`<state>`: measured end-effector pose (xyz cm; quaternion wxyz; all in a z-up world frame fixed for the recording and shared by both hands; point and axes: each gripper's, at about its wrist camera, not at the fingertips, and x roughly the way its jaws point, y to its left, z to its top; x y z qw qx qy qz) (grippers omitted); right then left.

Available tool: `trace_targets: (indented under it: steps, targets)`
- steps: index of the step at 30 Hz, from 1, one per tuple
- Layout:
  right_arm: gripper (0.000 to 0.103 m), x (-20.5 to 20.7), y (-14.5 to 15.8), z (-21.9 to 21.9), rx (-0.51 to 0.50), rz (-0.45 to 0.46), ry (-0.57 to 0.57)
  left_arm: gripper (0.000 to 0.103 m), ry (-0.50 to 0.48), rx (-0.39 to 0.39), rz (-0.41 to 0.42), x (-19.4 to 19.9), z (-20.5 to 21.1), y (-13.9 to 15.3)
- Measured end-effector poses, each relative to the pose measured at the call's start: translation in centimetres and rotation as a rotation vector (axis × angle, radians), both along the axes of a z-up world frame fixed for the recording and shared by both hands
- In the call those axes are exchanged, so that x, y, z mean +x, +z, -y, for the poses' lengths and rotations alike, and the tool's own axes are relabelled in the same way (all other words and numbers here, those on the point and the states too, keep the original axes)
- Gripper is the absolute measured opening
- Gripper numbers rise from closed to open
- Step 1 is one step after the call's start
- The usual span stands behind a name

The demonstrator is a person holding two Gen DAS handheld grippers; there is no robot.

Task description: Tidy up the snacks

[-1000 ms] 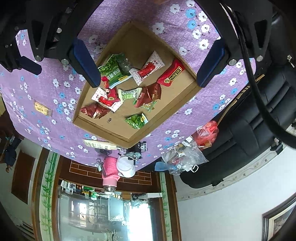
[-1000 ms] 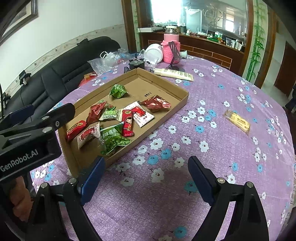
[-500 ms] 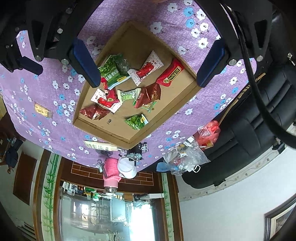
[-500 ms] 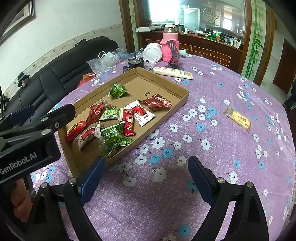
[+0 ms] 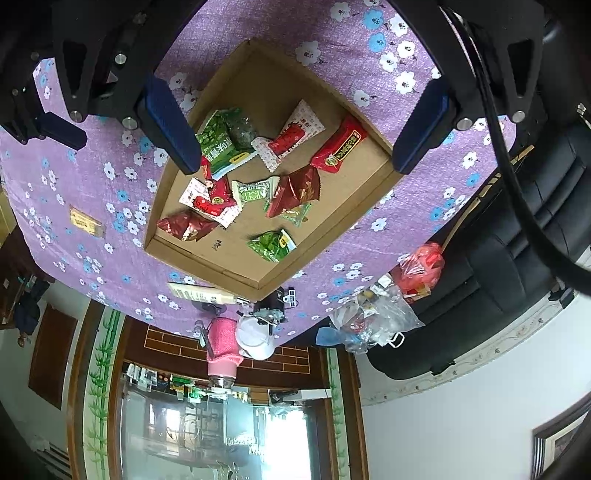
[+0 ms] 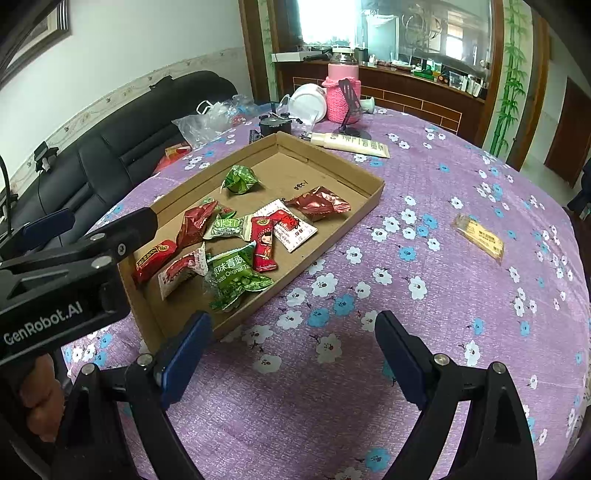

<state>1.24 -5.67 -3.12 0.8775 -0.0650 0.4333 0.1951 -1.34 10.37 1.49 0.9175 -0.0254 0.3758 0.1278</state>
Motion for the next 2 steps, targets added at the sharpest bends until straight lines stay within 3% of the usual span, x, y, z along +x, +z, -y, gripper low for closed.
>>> trace_targets:
  steps: [2]
  targets:
    - [0.09,0.01,-0.03,0.03,0.0,-0.002,-0.004,0.103,-0.016,-0.001,-0.006,-0.04,0.31,0.02]
